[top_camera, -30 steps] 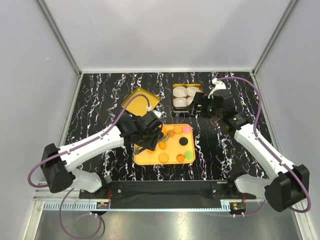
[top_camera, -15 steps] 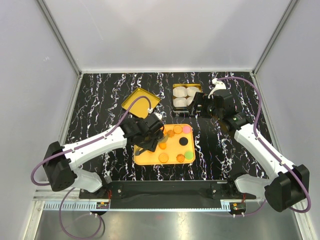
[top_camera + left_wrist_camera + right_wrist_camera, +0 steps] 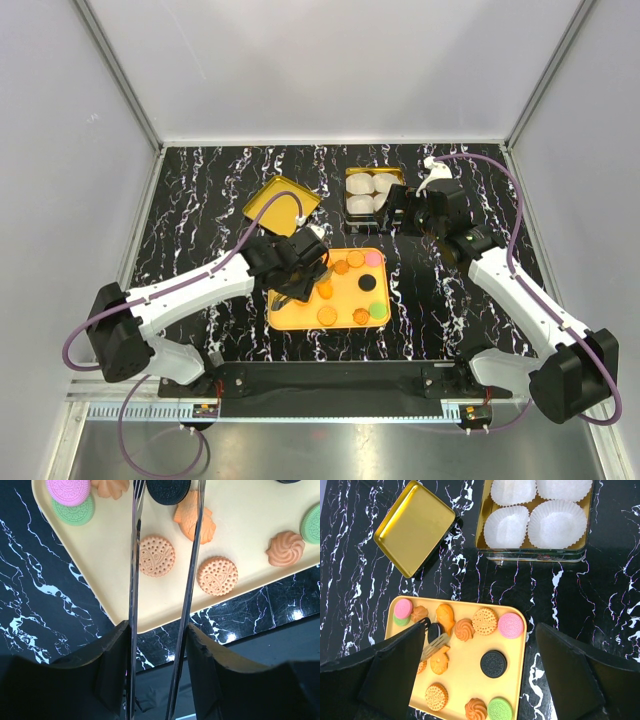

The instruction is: Pack the cookies

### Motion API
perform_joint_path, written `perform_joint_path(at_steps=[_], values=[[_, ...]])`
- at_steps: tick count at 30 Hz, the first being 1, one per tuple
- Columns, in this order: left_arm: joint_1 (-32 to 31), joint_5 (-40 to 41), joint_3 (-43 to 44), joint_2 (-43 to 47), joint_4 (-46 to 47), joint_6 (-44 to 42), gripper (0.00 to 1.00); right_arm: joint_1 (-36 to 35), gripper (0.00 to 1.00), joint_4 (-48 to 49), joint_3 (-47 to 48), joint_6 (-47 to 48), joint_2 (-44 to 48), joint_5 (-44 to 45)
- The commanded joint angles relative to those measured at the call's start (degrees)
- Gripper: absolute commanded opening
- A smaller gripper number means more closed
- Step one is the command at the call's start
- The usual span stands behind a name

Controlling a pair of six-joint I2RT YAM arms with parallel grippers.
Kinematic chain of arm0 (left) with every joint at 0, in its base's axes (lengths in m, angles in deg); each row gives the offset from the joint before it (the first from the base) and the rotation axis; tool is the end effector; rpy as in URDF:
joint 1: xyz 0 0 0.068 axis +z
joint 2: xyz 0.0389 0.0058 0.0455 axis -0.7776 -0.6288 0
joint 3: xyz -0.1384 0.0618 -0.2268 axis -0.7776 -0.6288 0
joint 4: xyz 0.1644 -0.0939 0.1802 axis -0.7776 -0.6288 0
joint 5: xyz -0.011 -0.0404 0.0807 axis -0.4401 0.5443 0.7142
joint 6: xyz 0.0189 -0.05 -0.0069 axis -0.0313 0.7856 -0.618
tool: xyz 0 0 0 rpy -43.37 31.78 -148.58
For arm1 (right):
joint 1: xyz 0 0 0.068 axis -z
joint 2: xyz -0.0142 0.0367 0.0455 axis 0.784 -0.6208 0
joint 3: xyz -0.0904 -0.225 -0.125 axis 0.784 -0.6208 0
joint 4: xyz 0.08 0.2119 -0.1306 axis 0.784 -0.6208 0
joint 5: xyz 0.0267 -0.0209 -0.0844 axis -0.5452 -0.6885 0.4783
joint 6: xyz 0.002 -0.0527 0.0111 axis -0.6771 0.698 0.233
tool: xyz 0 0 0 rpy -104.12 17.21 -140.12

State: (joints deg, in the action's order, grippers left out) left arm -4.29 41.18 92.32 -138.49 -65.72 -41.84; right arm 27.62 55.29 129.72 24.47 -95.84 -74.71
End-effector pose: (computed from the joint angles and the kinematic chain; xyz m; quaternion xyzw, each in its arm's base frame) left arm 0.1571 -0.2130 0.2701 0.1849 0.9568 -0.0504 0.2186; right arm 0.2436 0.1086 0.3156 -0.0102 0.8633 0.2007 0.4629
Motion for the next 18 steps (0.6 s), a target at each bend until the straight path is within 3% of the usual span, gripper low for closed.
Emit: perform_joint_path(at_steps=[1,18], values=[[-0.4,1.7,0.0,0.6,0.9,0.2,0.48,-0.2,1.0,0.9,0.5,1.0,-0.2,0.3],[-0.4,1.5,2.6,3.5,-1.2,0.4,0.43,-0.2,0.99,0.7,0.6,1.0,-0.2,0.4]])
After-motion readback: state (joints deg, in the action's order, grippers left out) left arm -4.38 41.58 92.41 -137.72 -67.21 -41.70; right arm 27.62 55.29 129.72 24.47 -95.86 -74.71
